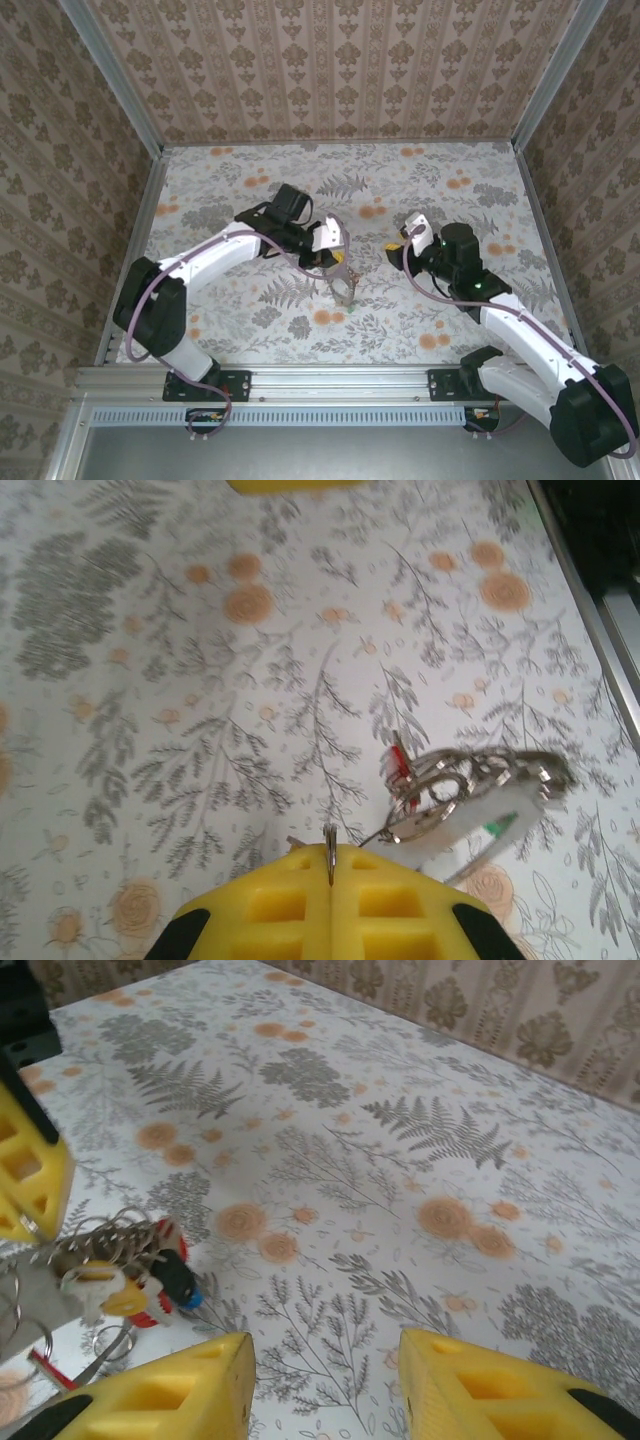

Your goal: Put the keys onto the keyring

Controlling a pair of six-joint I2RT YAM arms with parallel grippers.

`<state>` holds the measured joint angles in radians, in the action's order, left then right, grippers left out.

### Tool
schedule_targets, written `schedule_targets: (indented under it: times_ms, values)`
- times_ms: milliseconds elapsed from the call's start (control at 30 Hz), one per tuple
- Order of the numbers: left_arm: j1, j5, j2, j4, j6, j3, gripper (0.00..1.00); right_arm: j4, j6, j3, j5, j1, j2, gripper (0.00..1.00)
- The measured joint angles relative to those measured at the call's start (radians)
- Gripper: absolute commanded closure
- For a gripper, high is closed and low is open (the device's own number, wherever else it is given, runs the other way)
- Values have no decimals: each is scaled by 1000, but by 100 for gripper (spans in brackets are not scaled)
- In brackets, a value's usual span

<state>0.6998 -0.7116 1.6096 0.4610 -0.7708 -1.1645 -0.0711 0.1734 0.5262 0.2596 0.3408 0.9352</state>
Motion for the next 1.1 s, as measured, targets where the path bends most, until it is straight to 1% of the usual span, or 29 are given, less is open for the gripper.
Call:
schedule_targets:
  times_ms: [233,467,533,633,667,767,900,1000,1033,1100]
  values:
    - [91,51,149,90,-54,-98,100,-8,-77,-62,-99,-1,-63,53]
    - [166,73,257,101,-57,-172,100,-10,-182,-121,-237,-4,-112,49]
    - [184,87,282,104,-56,-194,97,-5,-211,-126,-277,-4,-119,46]
    - [206,103,311,101,-53,-219,90,5,-274,-126,-340,-10,-129,46]
    - [212,106,314,100,-48,-219,90,10,-296,-126,-358,-14,-130,44]
    - [222,106,315,86,-32,-219,87,34,-358,-126,-394,-27,-129,43]
    - [221,103,293,12,10,-180,85,62,-420,-124,-428,-44,-107,41]
    - [207,79,218,-85,73,-79,84,87,-446,-109,-457,-66,-84,38]
    - [196,69,176,-132,106,-31,84,95,-449,-101,-474,-75,-77,36]
    - [164,56,92,-229,170,56,82,98,-448,-89,-513,-89,-68,35]
